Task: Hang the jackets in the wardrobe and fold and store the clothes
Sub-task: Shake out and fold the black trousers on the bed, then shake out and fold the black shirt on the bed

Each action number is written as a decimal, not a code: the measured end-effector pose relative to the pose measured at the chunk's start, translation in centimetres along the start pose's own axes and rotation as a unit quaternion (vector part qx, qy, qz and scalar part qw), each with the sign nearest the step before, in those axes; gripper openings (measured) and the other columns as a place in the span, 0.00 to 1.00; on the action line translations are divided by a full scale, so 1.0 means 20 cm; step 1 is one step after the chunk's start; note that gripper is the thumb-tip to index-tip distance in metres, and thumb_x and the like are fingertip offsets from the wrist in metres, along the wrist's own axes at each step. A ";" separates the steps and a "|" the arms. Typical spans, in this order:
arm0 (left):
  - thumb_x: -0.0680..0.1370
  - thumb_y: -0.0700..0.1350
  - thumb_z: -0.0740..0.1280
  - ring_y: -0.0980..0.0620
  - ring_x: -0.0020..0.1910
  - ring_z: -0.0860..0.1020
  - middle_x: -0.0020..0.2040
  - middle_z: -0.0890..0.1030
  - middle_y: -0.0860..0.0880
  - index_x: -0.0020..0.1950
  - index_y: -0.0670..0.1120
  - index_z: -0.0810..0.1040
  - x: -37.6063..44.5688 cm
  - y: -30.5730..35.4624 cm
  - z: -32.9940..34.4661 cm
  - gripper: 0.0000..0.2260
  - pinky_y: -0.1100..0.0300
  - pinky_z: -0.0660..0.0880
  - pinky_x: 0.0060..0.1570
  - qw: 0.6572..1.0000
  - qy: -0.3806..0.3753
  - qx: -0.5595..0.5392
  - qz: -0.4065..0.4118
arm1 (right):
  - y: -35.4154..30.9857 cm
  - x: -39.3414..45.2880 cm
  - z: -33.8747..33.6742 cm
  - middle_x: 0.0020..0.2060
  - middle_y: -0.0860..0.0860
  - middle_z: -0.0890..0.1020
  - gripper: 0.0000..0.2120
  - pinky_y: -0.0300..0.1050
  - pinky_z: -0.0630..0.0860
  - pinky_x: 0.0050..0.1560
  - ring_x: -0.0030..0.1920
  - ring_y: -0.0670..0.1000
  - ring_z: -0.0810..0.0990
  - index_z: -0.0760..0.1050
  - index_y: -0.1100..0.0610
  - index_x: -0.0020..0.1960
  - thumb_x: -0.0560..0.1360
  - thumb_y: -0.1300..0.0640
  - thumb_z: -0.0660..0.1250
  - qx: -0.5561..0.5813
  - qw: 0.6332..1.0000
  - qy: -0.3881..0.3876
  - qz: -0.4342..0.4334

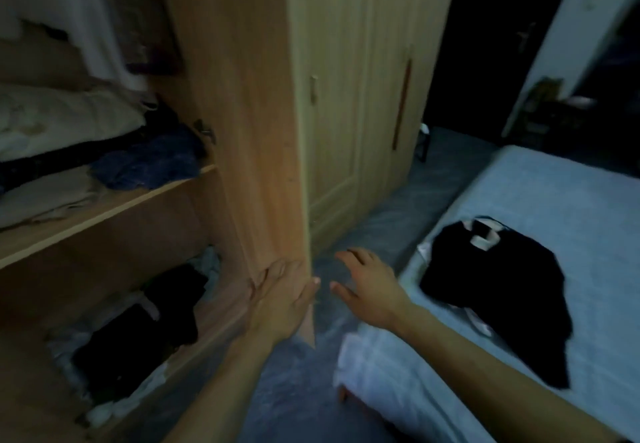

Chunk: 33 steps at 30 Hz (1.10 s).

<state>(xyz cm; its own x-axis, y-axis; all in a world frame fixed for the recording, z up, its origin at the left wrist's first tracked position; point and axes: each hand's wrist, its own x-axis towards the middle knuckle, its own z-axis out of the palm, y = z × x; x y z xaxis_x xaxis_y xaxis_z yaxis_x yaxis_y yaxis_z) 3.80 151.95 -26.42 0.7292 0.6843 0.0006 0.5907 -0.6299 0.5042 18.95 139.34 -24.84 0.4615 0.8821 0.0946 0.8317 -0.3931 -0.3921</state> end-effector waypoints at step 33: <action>0.79 0.58 0.65 0.48 0.69 0.70 0.70 0.71 0.52 0.71 0.51 0.70 0.44 1.40 1.09 0.23 0.46 0.68 0.67 0.953 -0.156 -0.068 0.249 | 1.38 -0.95 -0.56 0.72 0.49 0.67 0.28 0.50 0.66 0.68 0.72 0.52 0.66 0.61 0.51 0.76 0.79 0.44 0.63 -0.009 0.909 0.107 0.403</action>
<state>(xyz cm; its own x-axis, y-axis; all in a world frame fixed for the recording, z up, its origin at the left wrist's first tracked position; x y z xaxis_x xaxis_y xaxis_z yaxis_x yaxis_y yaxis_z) 34.24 132.28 -31.03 0.9873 0.1574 0.0232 0.1098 -0.7796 0.6165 36.57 108.82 -27.12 0.9712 0.2348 -0.0398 0.2002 -0.8953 -0.3978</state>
